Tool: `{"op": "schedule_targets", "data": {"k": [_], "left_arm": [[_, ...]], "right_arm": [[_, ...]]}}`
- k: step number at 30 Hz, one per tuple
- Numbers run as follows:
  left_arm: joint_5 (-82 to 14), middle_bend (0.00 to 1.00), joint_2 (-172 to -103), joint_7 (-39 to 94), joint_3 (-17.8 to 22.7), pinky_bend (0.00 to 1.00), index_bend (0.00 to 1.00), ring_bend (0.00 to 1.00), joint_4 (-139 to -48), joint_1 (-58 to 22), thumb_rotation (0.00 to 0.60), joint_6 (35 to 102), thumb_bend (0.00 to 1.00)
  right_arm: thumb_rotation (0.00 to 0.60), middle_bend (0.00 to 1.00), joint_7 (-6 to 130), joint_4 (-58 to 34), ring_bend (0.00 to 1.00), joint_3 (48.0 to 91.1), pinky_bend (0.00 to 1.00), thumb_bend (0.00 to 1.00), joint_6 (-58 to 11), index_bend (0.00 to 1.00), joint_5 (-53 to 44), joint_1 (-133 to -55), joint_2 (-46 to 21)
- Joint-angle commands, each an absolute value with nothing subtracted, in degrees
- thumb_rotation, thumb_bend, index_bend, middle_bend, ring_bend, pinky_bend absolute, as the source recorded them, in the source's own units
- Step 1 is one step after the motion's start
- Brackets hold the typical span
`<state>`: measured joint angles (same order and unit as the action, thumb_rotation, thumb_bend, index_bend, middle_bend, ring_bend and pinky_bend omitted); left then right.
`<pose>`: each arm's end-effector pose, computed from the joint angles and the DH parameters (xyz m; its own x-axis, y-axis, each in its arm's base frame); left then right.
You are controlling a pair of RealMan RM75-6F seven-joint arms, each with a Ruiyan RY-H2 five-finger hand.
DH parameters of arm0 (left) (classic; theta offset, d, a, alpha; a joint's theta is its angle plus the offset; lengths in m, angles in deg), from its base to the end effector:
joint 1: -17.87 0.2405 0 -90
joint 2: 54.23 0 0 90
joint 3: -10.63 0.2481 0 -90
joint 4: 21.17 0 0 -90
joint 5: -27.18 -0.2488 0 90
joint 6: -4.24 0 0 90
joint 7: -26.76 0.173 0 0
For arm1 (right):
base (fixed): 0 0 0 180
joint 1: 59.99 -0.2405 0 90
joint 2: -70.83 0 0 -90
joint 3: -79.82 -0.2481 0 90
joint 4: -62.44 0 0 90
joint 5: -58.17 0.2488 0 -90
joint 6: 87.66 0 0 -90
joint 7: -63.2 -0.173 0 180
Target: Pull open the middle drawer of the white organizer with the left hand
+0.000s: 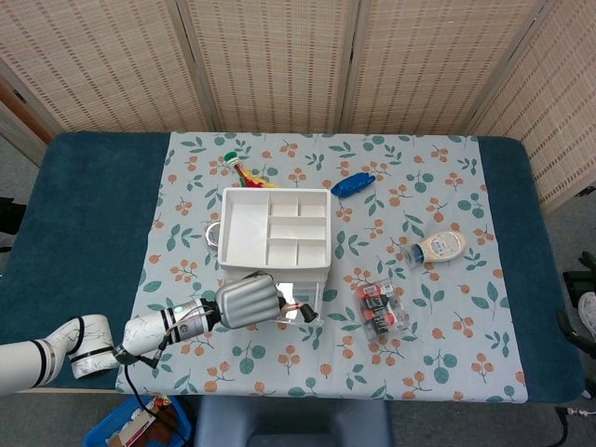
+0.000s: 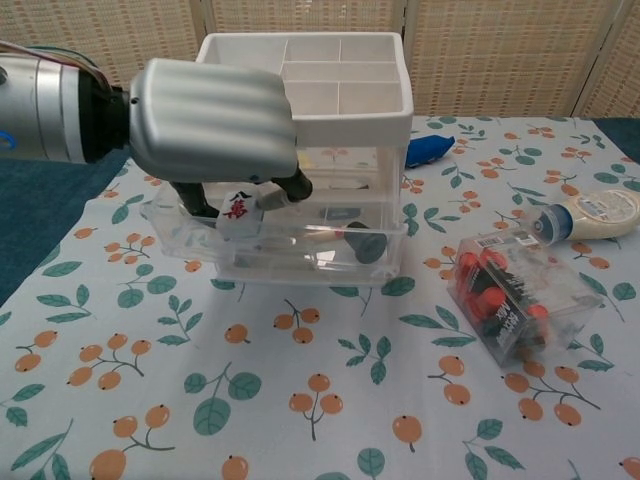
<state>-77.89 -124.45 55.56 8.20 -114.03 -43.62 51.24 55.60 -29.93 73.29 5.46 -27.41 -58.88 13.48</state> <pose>-0.0256 0.3353 -0.0308 0.7471 -0.4892 0.4500 -0.1721 -0.7963 -0.5800 -0.3335 -0.1920 0.1921 0.3847 0.1680 0.9076 -0.9230 0.0670 0.3789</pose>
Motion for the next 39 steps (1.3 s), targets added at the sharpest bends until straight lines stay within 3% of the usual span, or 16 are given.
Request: {"op": "schedule_targets", "data": {"k": [1, 14, 29, 39], "left_arm": [[-77.3, 1.00, -124.0, 54.4, 7.8, 1.00, 0.65, 1.00, -114.6, -42.9, 0.600, 52.8, 0.09], [-76.5, 1.00, -119.2, 49.5, 7.6, 1.00, 0.66, 1.00, -117.9, -36.6, 0.600, 63.5, 0.09], [-78.0, 1.00, -111.5, 49.7, 11.9, 1.00, 0.67, 1.00, -121.5, -26.7, 0.600, 71.0, 0.09], [-78.0, 1.00, -113.8, 50.2, 16.0, 1.00, 0.67, 1.00, -119.3, -19.7, 0.600, 72.9, 0.09]], "right_arm": [[0.600, 0.16, 55.5, -29.9, 0.07, 73.3, 0.15, 0.37, 5.5, 0.00, -27.5, -58.9, 13.5], [0.600, 0.16, 55.5, -30.2, 0.07, 73.1, 0.15, 0.37, 5.7, 0.00, -28.0, -59.1, 13.7], [0.600, 0.17, 56.1, -30.8, 0.07, 72.9, 0.14, 0.37, 6.0, 0.00, -29.4, -59.8, 13.3], [0.600, 0.17, 56.4, -31.1, 0.07, 72.7, 0.15, 0.37, 5.2, 0.00, -30.1, -61.0, 12.9]]}}
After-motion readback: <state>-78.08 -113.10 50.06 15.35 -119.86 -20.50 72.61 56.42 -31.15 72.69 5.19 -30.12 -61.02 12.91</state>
